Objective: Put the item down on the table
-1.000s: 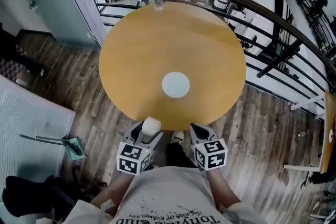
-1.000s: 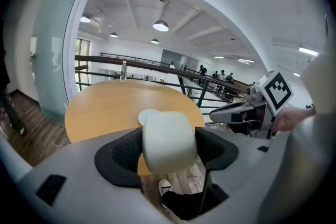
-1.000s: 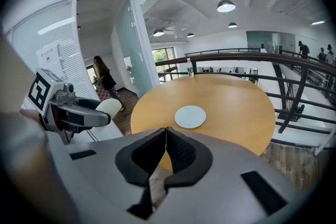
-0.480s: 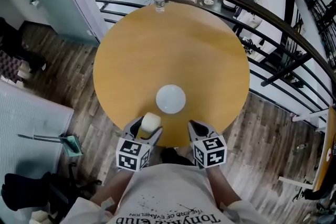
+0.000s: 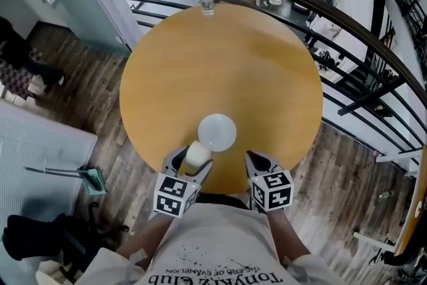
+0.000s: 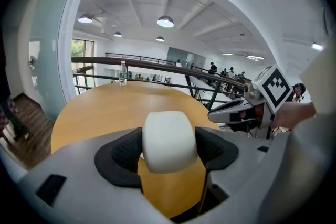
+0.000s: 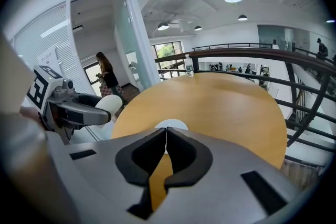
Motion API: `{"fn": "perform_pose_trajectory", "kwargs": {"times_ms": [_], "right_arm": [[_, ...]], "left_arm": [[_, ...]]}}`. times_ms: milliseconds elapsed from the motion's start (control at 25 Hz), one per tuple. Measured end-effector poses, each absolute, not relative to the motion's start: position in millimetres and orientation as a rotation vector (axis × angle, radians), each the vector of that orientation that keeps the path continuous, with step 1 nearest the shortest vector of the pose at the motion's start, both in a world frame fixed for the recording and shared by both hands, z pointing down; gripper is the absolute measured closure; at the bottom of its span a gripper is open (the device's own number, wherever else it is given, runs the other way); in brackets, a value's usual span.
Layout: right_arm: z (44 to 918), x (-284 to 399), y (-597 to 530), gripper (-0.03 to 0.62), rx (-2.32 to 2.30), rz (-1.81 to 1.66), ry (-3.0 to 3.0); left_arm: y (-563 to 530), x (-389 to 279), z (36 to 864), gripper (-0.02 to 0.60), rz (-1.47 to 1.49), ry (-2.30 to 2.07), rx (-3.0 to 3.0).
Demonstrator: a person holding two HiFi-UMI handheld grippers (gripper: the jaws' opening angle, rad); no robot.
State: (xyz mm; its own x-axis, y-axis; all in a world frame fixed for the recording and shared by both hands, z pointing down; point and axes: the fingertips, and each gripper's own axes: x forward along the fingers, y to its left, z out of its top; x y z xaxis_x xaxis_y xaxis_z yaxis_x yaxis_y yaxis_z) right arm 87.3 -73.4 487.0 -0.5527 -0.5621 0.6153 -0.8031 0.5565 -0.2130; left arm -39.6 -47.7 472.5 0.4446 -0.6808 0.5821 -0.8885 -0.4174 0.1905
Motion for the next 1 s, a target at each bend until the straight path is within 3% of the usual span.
{"fn": "perform_pose_trajectory", "kwargs": {"times_ms": [1000], "right_arm": [[511, 66, -98, 0.568, 1.207, 0.784, -2.188]], "left_arm": [[-97, -58, 502, 0.252, 0.659, -1.108, 2.218]]}}
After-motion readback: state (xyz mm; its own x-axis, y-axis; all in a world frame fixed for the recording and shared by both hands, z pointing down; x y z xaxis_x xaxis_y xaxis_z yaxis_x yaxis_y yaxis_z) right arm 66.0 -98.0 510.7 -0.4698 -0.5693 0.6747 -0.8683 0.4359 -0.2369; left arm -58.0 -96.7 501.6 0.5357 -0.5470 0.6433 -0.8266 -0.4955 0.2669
